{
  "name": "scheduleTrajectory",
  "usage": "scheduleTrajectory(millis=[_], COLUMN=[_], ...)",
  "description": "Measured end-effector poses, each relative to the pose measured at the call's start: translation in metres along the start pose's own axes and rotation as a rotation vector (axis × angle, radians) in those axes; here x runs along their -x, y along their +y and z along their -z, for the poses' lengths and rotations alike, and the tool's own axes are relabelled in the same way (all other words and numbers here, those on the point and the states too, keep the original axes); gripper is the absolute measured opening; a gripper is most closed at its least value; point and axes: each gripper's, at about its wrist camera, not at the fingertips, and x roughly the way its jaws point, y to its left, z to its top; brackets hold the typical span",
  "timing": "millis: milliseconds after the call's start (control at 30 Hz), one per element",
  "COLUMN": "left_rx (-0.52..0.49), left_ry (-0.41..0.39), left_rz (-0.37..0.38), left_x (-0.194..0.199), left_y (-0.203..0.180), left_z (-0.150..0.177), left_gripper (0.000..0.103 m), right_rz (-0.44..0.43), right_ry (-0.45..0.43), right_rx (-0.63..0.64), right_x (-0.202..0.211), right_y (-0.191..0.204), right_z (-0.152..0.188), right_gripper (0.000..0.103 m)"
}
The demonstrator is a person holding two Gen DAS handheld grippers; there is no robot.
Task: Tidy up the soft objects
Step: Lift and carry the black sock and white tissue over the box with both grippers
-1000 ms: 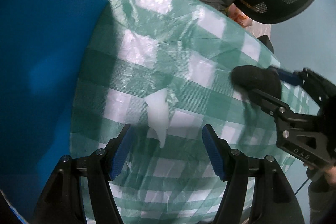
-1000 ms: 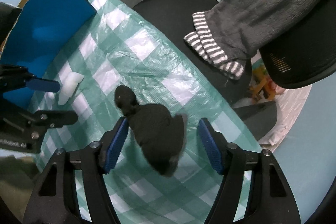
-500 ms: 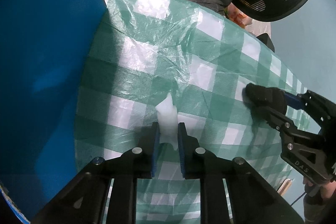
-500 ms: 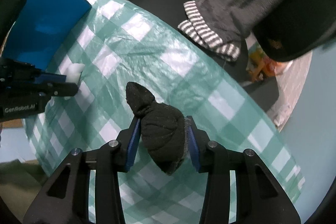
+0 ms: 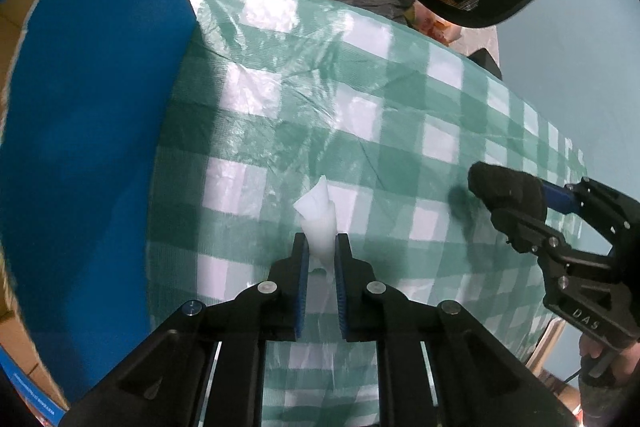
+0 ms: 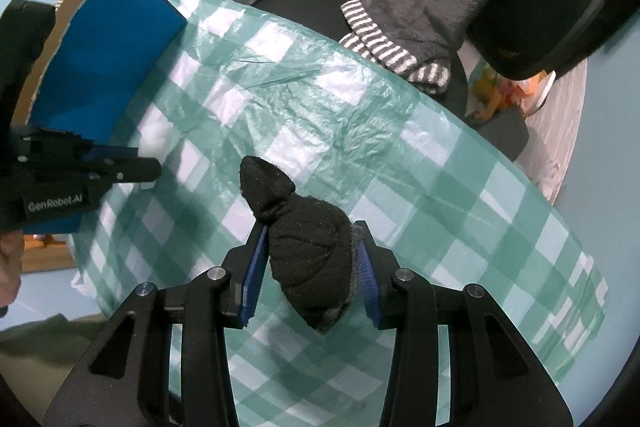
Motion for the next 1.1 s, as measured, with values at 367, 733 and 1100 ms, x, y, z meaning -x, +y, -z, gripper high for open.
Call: scheduleTrajectory(millis=[367,733,1100], left_rx=[-0.079,-0.125,-0.123], left_ry=[-0.06,-0.131,-0.183], left_rz=[-0.023,-0.015,0.006], left_x=[0.03,0.071,0.115], left_y=[-0.011,-0.015,0.007], left_z=[0.024,0.041,0.06], left_gripper=[0.012,0.012,0.012], right_rz=[-0.038,-0.052,-0.065], right_ry=[-0.084,-0.157,-0.204], right_rx=[-0.029,-0.014,0.029], right_x=[0.035,0.07,0.097], right_y=[0.02,0.052,0.095], right_z=[0.01,0.004,-0.007], right_gripper=[0.041,0.041,0.041])
